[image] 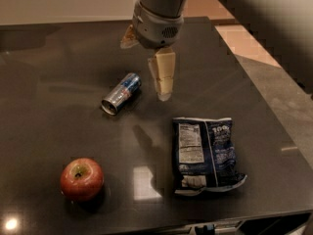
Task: Pick redbull can
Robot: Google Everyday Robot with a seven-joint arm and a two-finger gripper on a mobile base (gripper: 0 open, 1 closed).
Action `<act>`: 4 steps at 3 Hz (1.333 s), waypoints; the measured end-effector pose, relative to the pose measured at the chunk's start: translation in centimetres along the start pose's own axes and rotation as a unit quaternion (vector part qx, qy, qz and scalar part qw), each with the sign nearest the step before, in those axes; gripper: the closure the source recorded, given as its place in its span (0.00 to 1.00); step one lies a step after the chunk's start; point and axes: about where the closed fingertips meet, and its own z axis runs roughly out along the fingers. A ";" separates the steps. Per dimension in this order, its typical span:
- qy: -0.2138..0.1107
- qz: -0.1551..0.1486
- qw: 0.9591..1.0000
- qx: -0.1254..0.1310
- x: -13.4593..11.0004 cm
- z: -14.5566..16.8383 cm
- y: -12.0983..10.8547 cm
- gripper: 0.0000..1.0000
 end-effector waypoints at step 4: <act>0.037 -0.175 0.981 -0.075 -2.6 9.6 -4.4 0.00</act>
Offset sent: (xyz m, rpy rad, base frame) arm 0.0237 0.0542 -0.0746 -0.2265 0.0358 0.3131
